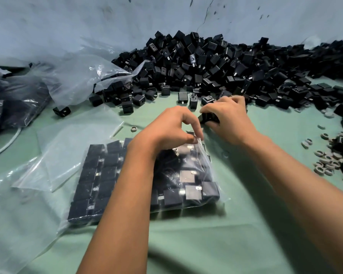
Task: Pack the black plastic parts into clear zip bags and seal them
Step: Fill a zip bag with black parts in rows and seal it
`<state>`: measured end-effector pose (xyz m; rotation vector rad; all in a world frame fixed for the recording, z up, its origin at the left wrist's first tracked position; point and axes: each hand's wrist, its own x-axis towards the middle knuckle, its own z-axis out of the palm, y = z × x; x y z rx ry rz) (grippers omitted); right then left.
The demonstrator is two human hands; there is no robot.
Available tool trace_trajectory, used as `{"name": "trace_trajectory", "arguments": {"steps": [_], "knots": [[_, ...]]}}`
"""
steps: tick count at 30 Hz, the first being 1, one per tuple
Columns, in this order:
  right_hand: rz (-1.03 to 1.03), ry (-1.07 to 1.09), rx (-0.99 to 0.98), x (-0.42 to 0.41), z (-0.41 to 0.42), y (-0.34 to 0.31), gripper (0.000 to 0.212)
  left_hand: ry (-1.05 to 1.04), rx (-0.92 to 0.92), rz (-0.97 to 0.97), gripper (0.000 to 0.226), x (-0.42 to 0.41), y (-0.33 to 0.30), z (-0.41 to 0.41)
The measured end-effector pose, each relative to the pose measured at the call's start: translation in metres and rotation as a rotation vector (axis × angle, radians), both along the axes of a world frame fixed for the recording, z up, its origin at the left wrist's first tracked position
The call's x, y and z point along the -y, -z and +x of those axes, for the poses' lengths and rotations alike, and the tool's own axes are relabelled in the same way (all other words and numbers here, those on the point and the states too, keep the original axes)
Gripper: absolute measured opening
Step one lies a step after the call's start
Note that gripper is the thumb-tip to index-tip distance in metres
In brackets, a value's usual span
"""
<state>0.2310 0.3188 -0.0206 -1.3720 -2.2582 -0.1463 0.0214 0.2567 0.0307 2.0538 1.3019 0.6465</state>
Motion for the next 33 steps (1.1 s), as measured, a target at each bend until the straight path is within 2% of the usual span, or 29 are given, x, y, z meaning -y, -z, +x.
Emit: {"name": "trace_trajectory", "arguments": {"steps": [3, 5, 9, 13, 16, 18, 23, 25, 29, 31, 33], "knots": [[-0.098, 0.045, -0.349, 0.035, -0.003, 0.008, 0.035, 0.003, -0.006, 0.007, 0.022, 0.000, -0.001, -0.002], [-0.120, 0.020, -0.505, 0.058, -0.002, 0.014, 0.033, 0.005, -0.013, 0.006, 0.021, 0.000, 0.000, -0.002], [-0.153, -0.082, -0.507, 0.080, 0.005, 0.018, 0.036, 0.010, -0.030, 0.002, 0.020, -0.001, 0.001, 0.002], [-0.313, -0.173, -0.443, 0.080, 0.016, 0.006, 0.042, 0.014, -0.031, 0.005, 0.021, -0.002, 0.001, 0.000], [-0.358, -0.166, -0.477, 0.080, 0.024, 0.004, 0.022, 0.014, -0.037, 0.011, 0.020, -0.003, 0.001, 0.001], [-0.365, -0.132, -0.509, 0.081, 0.024, 0.005, 0.017, 0.014, -0.041, 0.012, 0.020, -0.002, 0.002, 0.003], [-0.444, -0.194, -0.815, 0.080, 0.019, 0.003, 0.037, 0.016, -0.040, 0.049, 0.020, -0.001, -0.001, 0.004], [-0.503, -0.263, -0.874, 0.083, 0.011, 0.004, 0.042, 0.011, -0.031, 0.057, 0.021, -0.001, -0.002, 0.005], [-0.585, -0.381, -1.041, 0.091, -0.006, 0.005, 0.044, 0.009, -0.003, 0.077, 0.023, 0.000, -0.004, 0.006], [-0.595, -0.364, -1.111, 0.092, -0.004, 0.001, 0.042, 0.010, 0.008, 0.073, 0.023, 0.000, -0.006, 0.004], [-0.524, -0.283, -1.049, 0.090, -0.001, 0.000, 0.031, 0.007, 0.008, 0.074, 0.022, 0.000, -0.006, 0.002]]}}
